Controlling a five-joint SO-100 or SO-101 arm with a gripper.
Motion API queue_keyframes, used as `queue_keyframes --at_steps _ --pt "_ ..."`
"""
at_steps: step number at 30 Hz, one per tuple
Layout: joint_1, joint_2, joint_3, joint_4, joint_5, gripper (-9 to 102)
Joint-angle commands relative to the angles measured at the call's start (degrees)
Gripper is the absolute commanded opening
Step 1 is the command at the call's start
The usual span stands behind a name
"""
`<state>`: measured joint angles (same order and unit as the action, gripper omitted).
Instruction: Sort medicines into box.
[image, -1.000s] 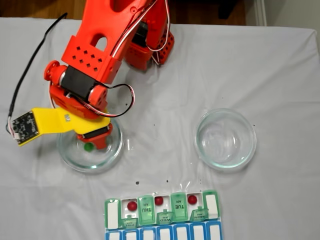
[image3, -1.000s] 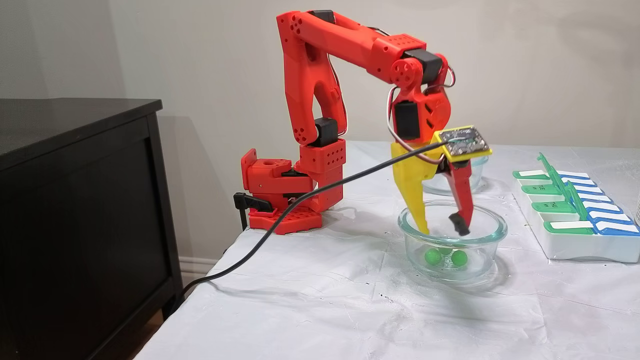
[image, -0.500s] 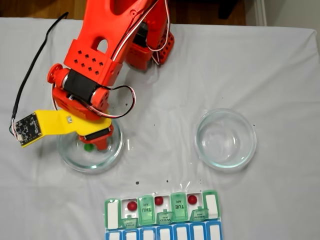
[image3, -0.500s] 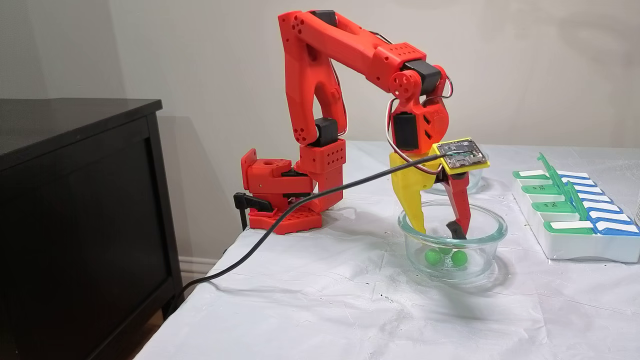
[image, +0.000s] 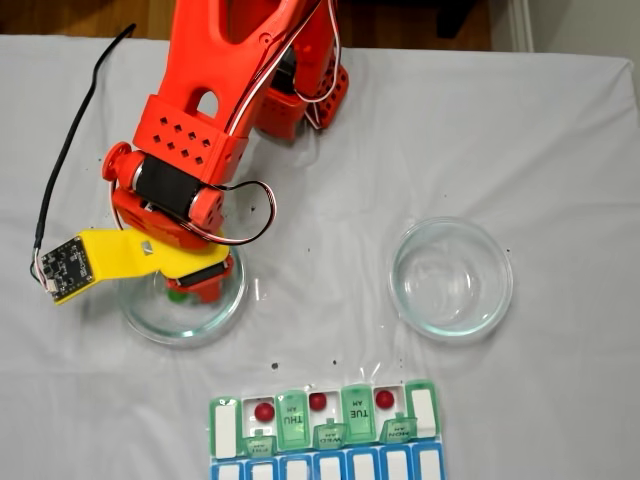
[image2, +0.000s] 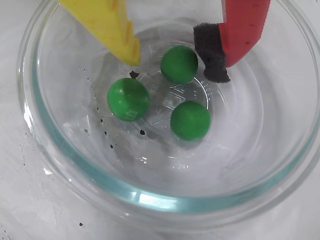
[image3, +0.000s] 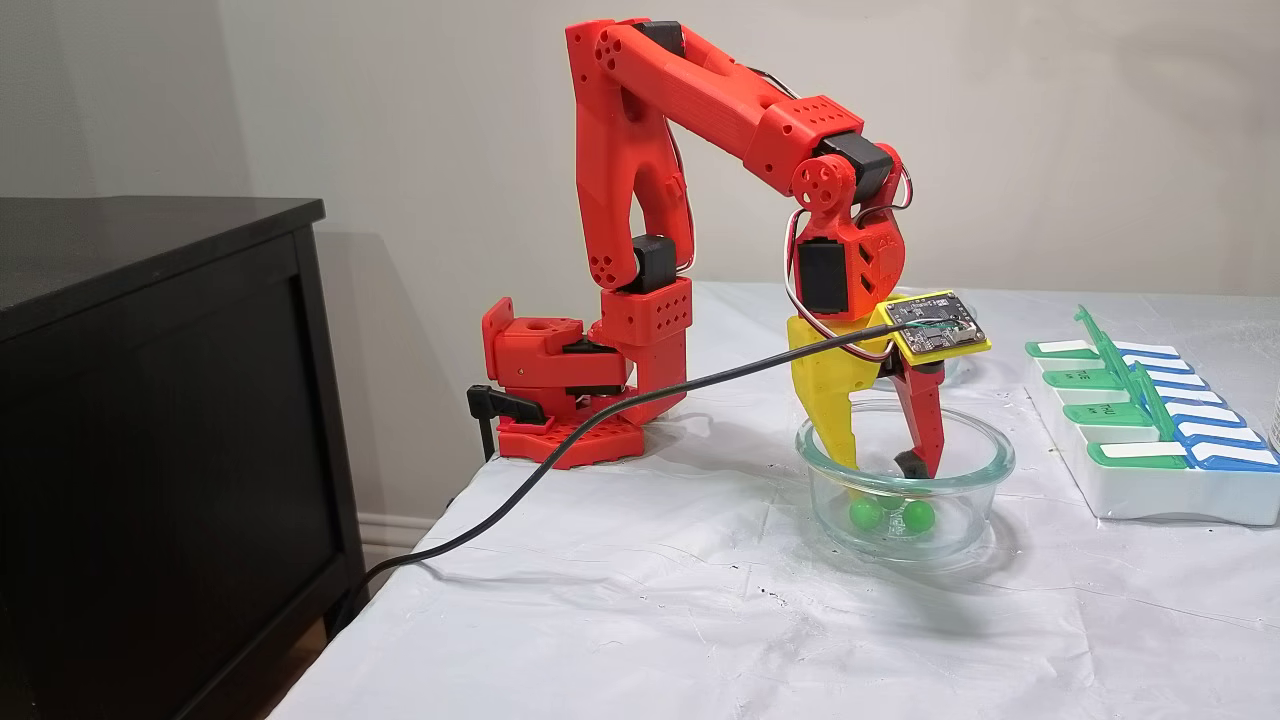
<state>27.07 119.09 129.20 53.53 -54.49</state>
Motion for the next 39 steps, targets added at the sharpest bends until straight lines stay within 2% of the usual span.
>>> queue_keyframes --at_steps 1,14,17,20,26,33,39 --pt "-0.35 0.35 -1.58 -0.79 -0.09 21" --pt "-0.7 -1.49 -1.58 -1.58 -0.35 20" --pt "-0.88 -1.67 -1.41 -1.58 -0.35 15" --pt "-0.97 -2.72 -1.67 -1.49 -0.26 4" --pt "-1.14 -1.93 -0.97 -1.58 -0.44 0" --pt "-0.7 3.16 -1.67 0.18 -1.23 0" --pt "-3.52 18.37 3.43 -2.2 -4.31 0"
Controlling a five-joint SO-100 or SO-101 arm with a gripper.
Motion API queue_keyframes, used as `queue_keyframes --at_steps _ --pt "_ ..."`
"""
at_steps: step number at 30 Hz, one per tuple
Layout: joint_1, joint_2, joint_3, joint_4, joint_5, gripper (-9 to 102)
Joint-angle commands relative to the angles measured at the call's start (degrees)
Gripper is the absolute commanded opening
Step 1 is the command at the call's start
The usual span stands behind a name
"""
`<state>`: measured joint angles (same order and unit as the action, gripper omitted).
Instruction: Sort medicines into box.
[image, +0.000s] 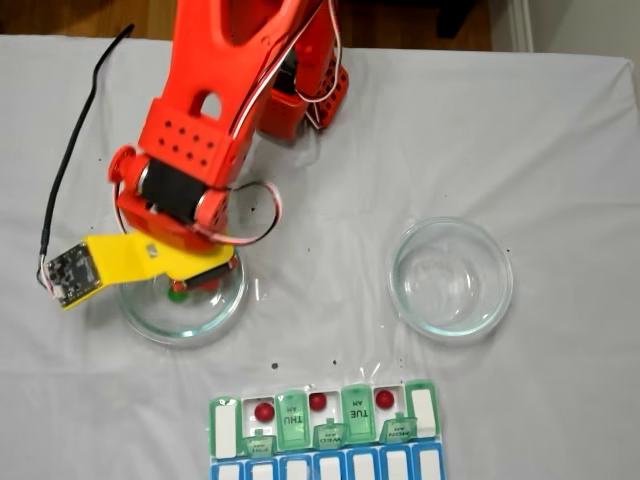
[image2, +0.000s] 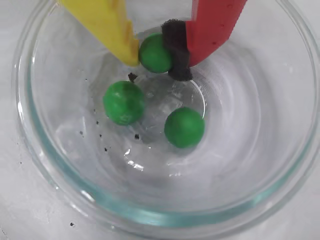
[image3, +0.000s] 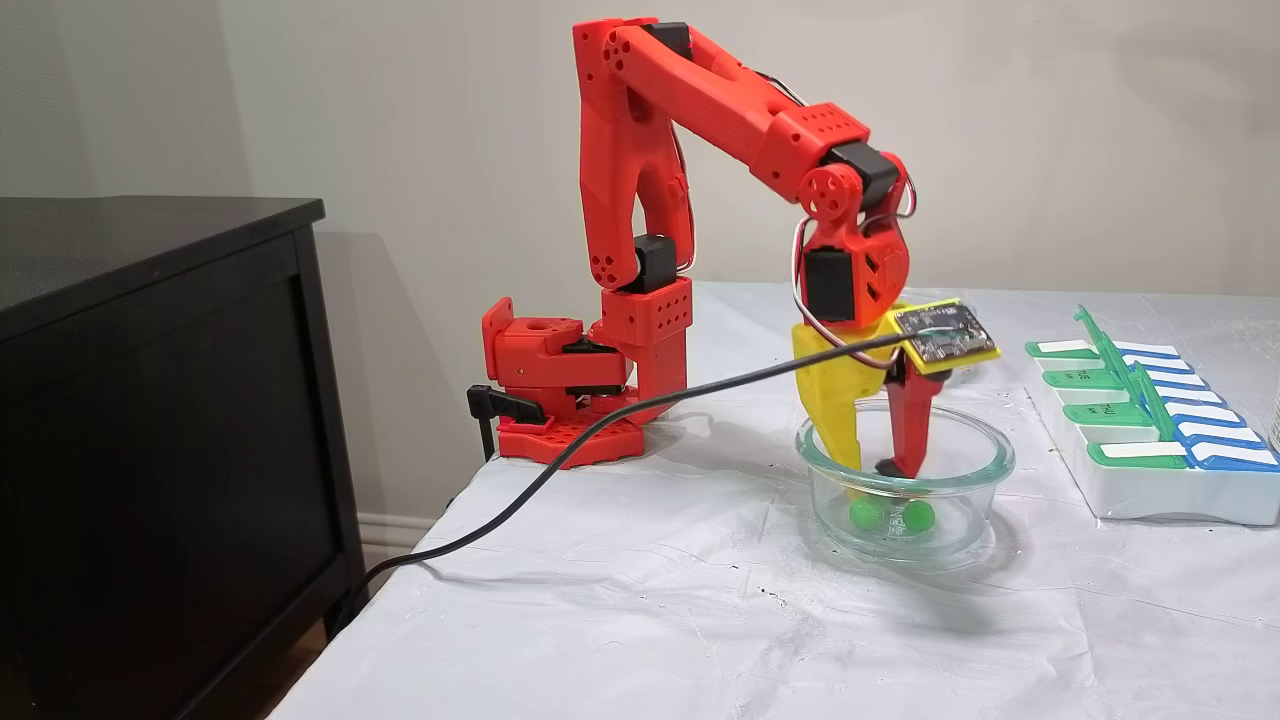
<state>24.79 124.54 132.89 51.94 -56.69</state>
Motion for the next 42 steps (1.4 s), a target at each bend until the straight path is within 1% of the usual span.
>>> queue_keyframes --at_steps 1,4,7,12,14,18,22,26,30,36,40,42 --pt "-1.32 14.33 -0.35 -0.26 -2.29 0" --pt "-2.64 20.21 -0.35 0.35 -1.41 0" --pt "-3.96 25.49 -2.2 0.62 1.67 0" --pt "-8.35 27.16 -5.89 -4.83 10.28 0" --pt "-11.6 28.12 -4.66 -9.32 15.29 0" --pt "-19.25 28.12 0.26 -22.5 25.05 0" --pt "-25.22 24.7 3.87 -28.83 28.83 0" --pt "-29.88 24.26 10.37 -41.57 30.5 0" --pt "-33.49 21.62 10.37 -41.84 32.43 0" --pt "-36.12 14.41 12.22 -49.13 34.63 0" --pt "-37.35 9.67 10.46 -48.25 32.17 0" --pt "-37.97 9.32 10.81 -49.31 32.26 0"
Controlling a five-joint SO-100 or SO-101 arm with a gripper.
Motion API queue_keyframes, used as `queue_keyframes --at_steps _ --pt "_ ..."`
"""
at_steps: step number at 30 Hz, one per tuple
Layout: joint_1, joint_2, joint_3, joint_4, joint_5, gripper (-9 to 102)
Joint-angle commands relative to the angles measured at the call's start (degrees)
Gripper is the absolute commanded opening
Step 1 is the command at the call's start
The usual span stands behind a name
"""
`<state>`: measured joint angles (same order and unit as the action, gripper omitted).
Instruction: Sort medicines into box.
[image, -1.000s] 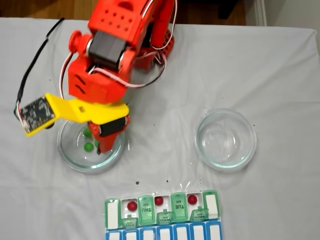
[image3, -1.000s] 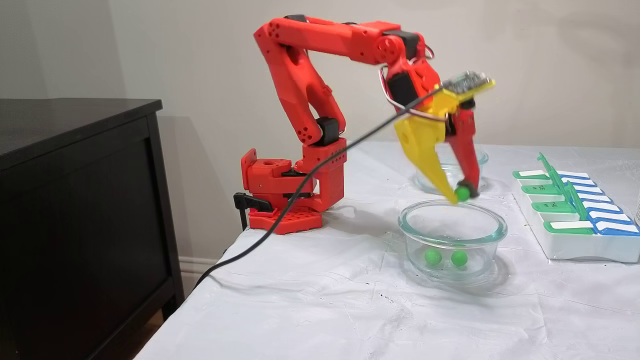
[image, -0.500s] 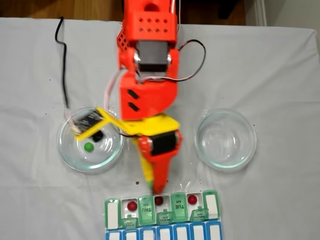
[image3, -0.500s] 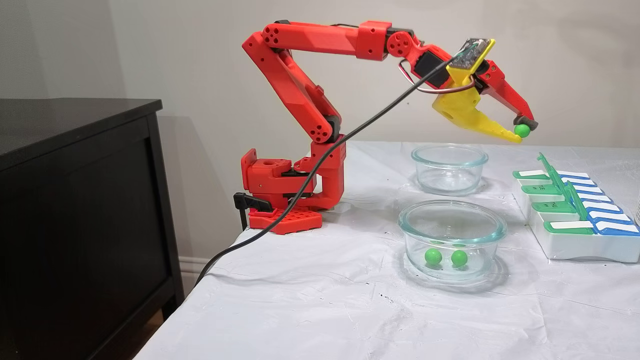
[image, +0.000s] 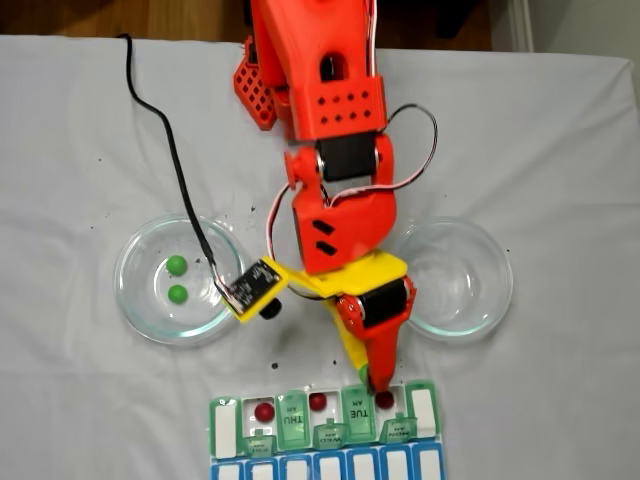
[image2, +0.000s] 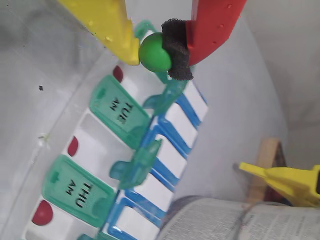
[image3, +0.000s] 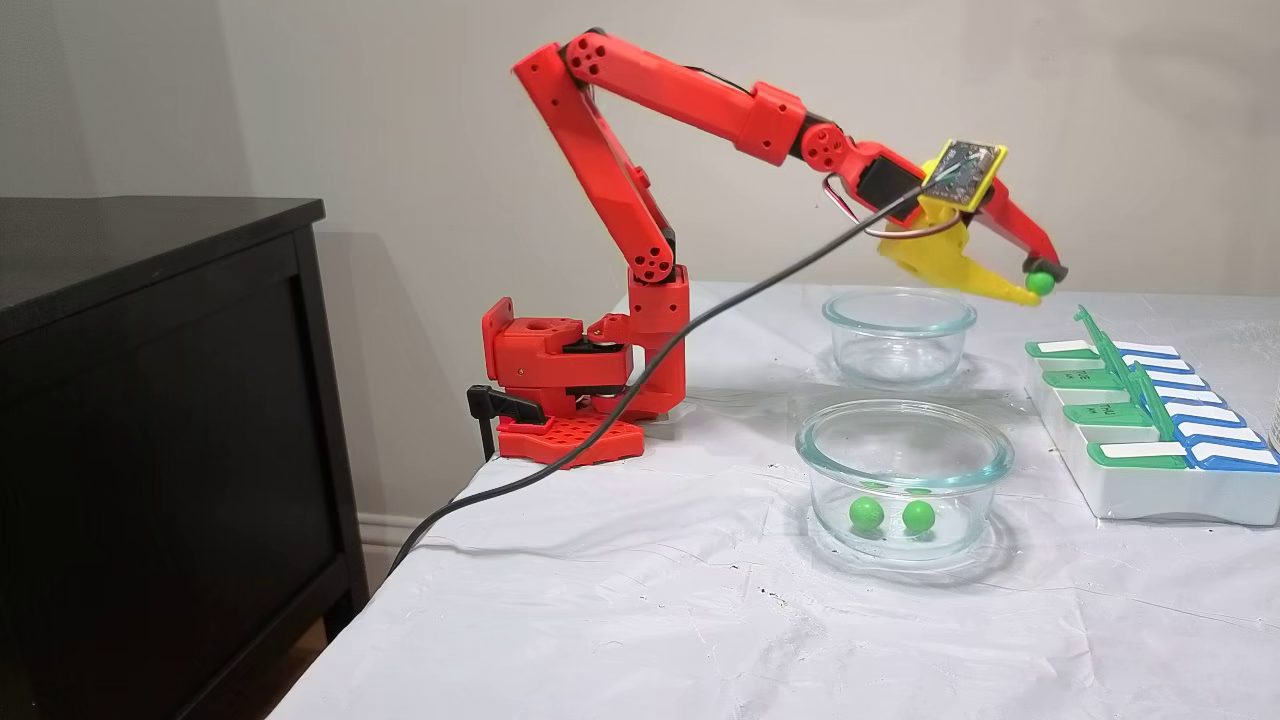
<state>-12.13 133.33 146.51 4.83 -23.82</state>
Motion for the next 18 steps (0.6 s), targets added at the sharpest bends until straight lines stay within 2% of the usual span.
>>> queue_keyframes --at_steps 1,4,9,18 --pt "-1.23 0.35 -2.55 -3.16 -0.44 0" --pt "-1.32 -2.9 -3.78 -5.89 0.44 0" --pt "-1.23 -9.67 -8.7 -5.36 1.85 0" --pt "-2.29 -11.34 -10.37 -7.47 4.48 0"
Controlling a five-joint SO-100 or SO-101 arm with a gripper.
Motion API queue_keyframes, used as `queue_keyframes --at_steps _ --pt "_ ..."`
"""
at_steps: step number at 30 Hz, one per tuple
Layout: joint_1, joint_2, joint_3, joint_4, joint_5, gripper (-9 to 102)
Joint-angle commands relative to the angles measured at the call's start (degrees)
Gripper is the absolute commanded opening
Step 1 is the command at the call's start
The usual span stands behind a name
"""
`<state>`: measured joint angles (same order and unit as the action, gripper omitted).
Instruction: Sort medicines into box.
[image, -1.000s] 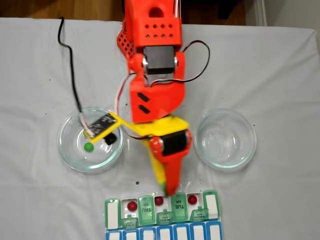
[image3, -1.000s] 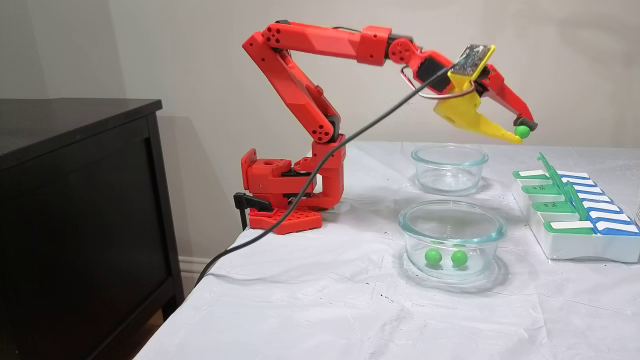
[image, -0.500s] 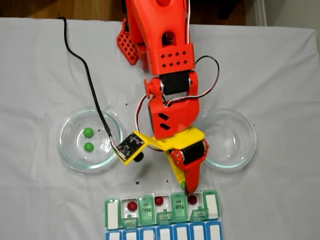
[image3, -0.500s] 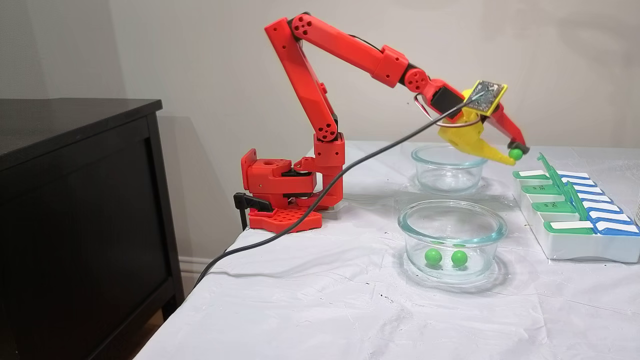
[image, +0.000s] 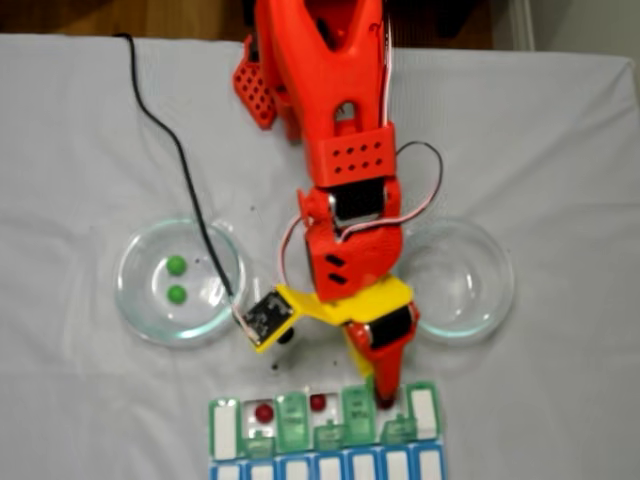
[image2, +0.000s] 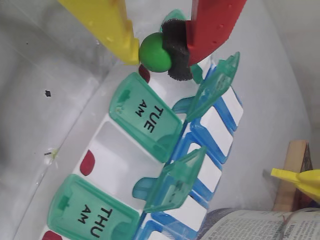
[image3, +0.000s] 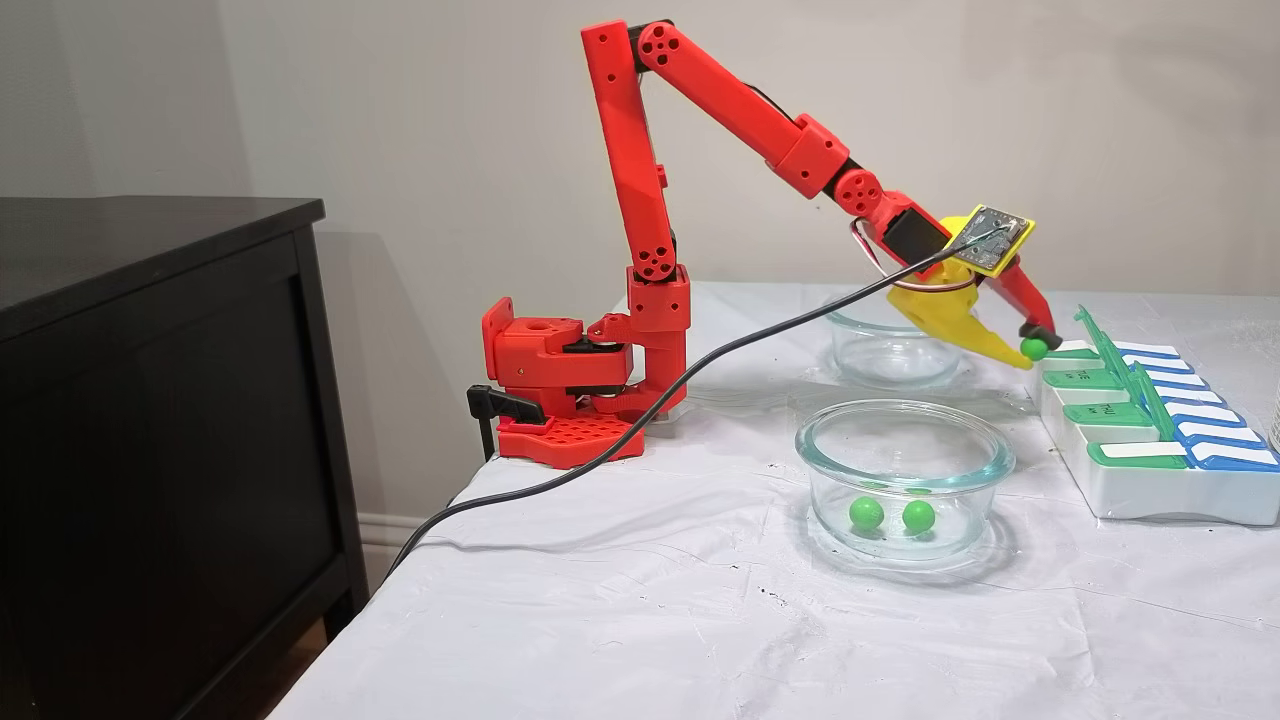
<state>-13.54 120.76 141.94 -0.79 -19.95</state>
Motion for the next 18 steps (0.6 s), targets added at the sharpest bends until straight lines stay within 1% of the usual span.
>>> queue_keyframes --at_steps 1,3,8,13,18 --pt "-0.97 1.58 -5.36 -2.29 0.62 0" --pt "-1.05 3.25 -4.57 -2.72 0.7 0" --pt "-1.67 4.92 -5.19 0.18 1.67 0" --pt "-2.2 2.64 -5.19 -2.99 3.43 0" --pt "-2.02 2.46 -5.36 -3.78 5.63 0"
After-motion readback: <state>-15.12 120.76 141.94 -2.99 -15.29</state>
